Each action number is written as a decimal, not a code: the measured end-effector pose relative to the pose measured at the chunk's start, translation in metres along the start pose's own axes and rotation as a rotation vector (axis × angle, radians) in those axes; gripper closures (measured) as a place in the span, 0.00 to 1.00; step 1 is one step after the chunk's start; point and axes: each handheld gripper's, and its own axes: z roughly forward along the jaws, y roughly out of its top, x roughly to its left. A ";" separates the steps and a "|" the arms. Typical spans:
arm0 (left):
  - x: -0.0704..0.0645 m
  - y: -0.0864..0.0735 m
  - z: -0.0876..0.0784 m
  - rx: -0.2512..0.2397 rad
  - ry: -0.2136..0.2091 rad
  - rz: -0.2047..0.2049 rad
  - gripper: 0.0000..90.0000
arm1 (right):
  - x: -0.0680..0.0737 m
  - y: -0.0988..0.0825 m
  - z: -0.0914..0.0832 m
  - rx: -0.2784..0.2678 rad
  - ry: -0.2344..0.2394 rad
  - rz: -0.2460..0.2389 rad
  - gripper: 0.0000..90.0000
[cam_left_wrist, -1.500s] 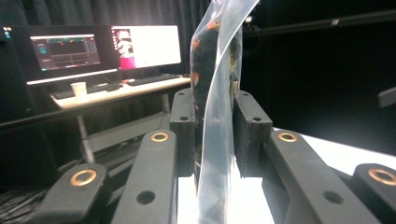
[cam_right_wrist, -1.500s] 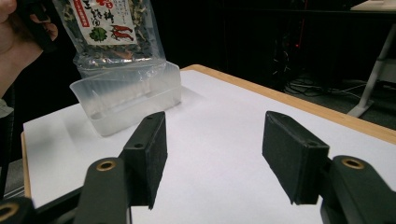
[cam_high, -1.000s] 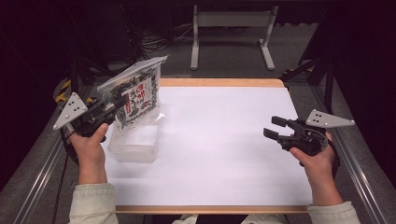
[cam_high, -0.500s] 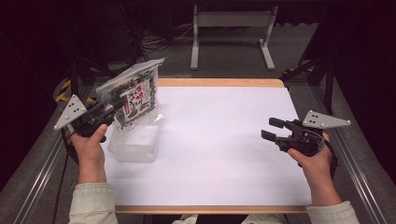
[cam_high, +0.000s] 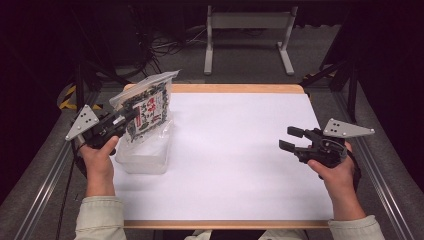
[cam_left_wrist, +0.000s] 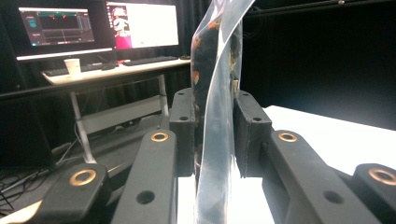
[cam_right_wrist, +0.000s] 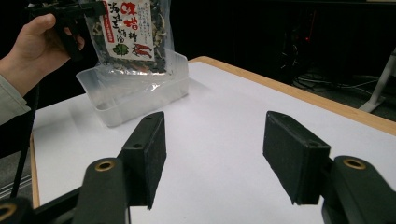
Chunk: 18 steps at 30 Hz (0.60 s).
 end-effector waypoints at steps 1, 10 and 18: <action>0.001 -0.001 0.000 0.000 -0.001 0.000 0.81 | 0.000 0.000 0.000 0.000 0.002 -0.001 0.44; 0.011 -0.017 -0.007 0.032 -0.008 -0.056 0.80 | 0.000 0.000 0.004 0.004 0.010 0.000 0.44; 0.010 -0.023 -0.008 0.038 -0.009 -0.083 0.80 | -0.001 0.002 0.008 0.003 0.023 -0.003 0.43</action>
